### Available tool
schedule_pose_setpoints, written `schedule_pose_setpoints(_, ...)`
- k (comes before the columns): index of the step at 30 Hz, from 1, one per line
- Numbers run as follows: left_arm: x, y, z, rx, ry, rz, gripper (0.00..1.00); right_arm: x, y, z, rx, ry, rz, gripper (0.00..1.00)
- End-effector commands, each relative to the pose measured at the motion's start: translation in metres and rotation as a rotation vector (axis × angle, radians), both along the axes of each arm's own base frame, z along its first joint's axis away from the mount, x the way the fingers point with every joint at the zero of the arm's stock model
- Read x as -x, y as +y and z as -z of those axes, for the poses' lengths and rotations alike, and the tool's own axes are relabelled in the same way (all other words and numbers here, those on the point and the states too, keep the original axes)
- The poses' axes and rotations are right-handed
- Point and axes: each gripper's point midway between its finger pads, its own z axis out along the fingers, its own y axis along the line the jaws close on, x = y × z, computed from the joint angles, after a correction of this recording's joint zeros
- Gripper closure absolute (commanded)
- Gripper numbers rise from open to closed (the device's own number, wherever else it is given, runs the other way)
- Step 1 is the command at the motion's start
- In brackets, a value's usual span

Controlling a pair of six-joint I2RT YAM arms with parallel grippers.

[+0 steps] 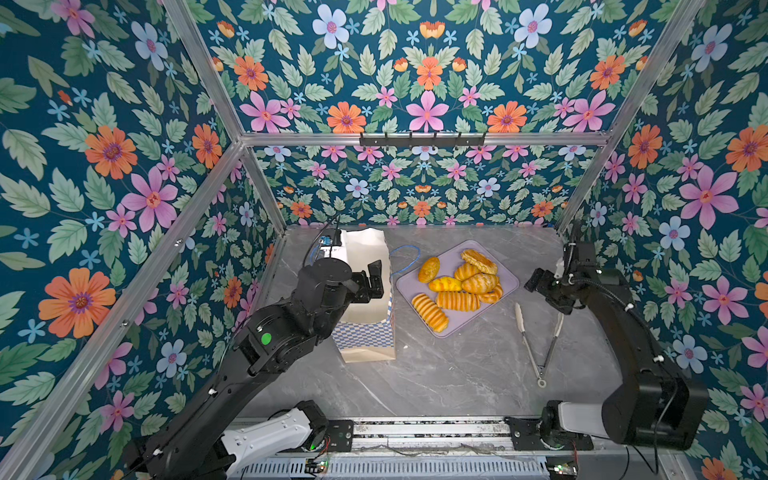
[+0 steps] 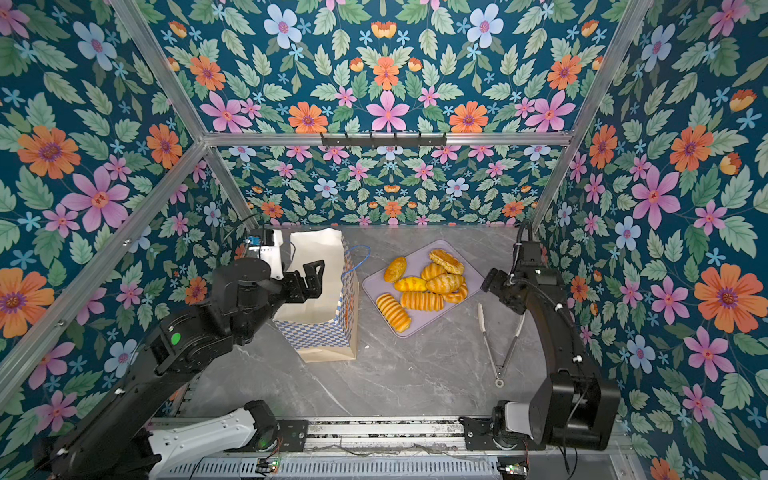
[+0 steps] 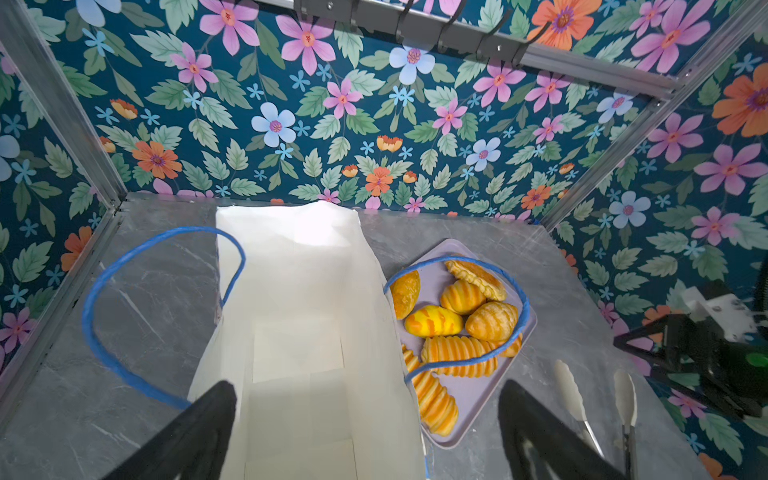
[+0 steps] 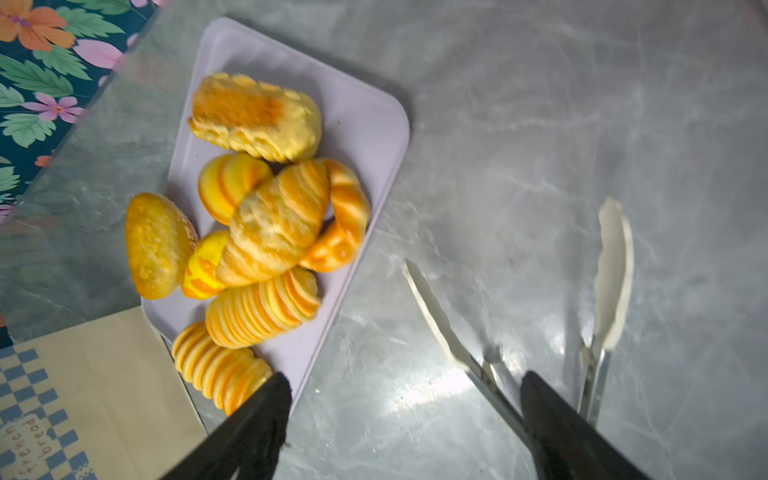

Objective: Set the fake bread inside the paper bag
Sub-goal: 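Move the right gripper to the silver tongs and close on them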

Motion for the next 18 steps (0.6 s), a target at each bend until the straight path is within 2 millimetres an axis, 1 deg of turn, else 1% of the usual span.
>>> schedule_pose_setpoints(1, -0.003, -0.027, 0.001, 0.033, -0.003, 0.099, 0.01, 0.036, 0.009, 0.016, -0.066, 0.056, 0.056, 0.23)
schedule_pose_setpoints(2, -0.004, -0.033, 0.002, 0.043, -0.003, 0.118, 0.00, 0.044, 0.011, 0.023, -0.081, 0.069, 0.060, 0.33)
schedule_pose_setpoints(4, -0.004, -0.042, 0.004, 0.063, -0.001, 0.149, 0.00, 0.060, 0.017, 0.038, -0.097, 0.110, 0.060, 0.48)
schedule_pose_setpoints(6, -0.005, -0.047, 0.004, 0.070, 0.001, 0.166, 0.00, 0.071, 0.021, 0.049, -0.080, 0.143, 0.050, 0.54)
schedule_pose_setpoints(8, -0.004, -0.048, 0.003, 0.075, -0.001, 0.174, 0.00, 0.080, 0.027, 0.057, -0.040, 0.179, 0.025, 0.52)
schedule_pose_setpoints(10, -0.003, -0.047, 0.001, 0.079, -0.009, 0.176, 0.00, 0.087, 0.029, 0.066, 0.027, 0.230, 0.009, 0.43)
schedule_pose_setpoints(12, -0.002, -0.044, -0.001, 0.084, -0.017, 0.172, 0.00, 0.091, 0.029, 0.074, 0.067, 0.268, 0.010, 0.39)
schedule_pose_setpoints(14, -0.001, -0.041, -0.002, 0.090, -0.025, 0.165, 0.00, 0.093, 0.027, 0.082, 0.082, 0.296, 0.024, 0.39)
schedule_pose_setpoints(18, 0.001, -0.039, 0.002, 0.093, -0.026, 0.161, 0.00, 0.095, 0.021, 0.098, 0.118, 0.327, 0.039, 0.42)
